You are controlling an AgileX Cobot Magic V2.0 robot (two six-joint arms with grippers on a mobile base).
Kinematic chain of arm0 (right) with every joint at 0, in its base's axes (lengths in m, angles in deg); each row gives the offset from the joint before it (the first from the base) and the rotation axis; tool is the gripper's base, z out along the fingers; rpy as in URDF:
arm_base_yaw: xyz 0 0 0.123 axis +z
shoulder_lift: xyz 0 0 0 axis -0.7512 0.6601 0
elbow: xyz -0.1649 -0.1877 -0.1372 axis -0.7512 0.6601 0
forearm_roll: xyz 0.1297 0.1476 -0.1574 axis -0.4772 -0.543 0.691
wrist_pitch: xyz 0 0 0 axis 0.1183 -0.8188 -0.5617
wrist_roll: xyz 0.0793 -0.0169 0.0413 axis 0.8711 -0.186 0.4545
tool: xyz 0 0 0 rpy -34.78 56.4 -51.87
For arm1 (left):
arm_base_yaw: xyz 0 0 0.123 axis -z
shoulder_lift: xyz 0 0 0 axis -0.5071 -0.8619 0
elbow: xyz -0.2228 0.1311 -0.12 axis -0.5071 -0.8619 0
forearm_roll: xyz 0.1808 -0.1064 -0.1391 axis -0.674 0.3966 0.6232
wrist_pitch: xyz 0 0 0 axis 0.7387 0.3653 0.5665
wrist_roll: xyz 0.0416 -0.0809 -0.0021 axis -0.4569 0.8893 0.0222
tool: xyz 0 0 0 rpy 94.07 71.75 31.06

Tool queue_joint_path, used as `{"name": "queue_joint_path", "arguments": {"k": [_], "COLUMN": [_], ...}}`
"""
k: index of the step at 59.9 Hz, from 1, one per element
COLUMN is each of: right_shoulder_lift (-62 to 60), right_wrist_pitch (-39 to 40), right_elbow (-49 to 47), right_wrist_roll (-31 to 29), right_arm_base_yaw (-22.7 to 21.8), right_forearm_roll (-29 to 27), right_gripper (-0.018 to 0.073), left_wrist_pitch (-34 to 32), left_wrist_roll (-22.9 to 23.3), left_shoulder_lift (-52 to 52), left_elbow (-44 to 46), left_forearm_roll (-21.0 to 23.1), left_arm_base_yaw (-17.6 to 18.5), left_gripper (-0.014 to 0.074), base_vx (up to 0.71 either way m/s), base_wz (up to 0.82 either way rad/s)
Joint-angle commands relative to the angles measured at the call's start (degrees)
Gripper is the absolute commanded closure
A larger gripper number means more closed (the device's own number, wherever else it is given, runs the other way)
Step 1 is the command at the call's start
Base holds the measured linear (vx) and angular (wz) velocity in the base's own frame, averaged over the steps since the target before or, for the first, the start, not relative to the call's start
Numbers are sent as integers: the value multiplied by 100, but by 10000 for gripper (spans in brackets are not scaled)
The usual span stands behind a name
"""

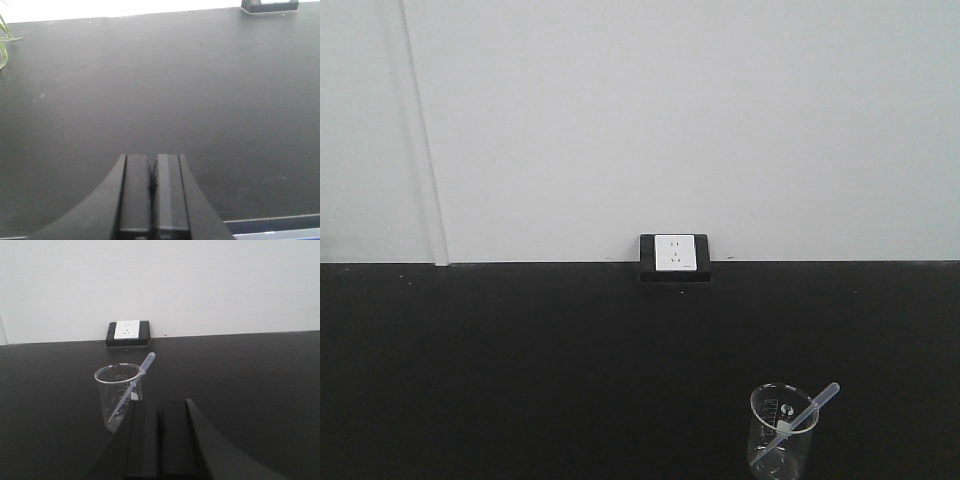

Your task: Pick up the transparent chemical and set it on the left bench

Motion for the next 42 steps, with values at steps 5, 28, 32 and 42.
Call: {"name": "queue_joint_path", "arguments": {"k": [5,28,32,42], "right_shoulder_lift": [-78,392,849,2325], "right_wrist_pitch": [517,958,963,1551], "right_elbow": [37,-1052,-1536,-2462], "right_wrist_roll": [-15,-176,-455,-655], "right_arm_base_yaw": [-5,-5,-5,-5], "right_forearm_roll": [0,35,69,72], "right_gripper": [566,566,566,566], "left_wrist_pitch": [-449,-449,-449,-449], "left_wrist_roll": [45,45,45,45], "left_shoulder_lift": [110,110,110,110], "left_elbow": [-93,-93,-93,-93], "left_forearm_roll": [4,4,4,4], "left_arm_base_yaw": [10,10,10,10], "left_gripper": [600,600,600,600], "base_vx": [0,0,0,0], "base_wz": [0,0,0,0]}}
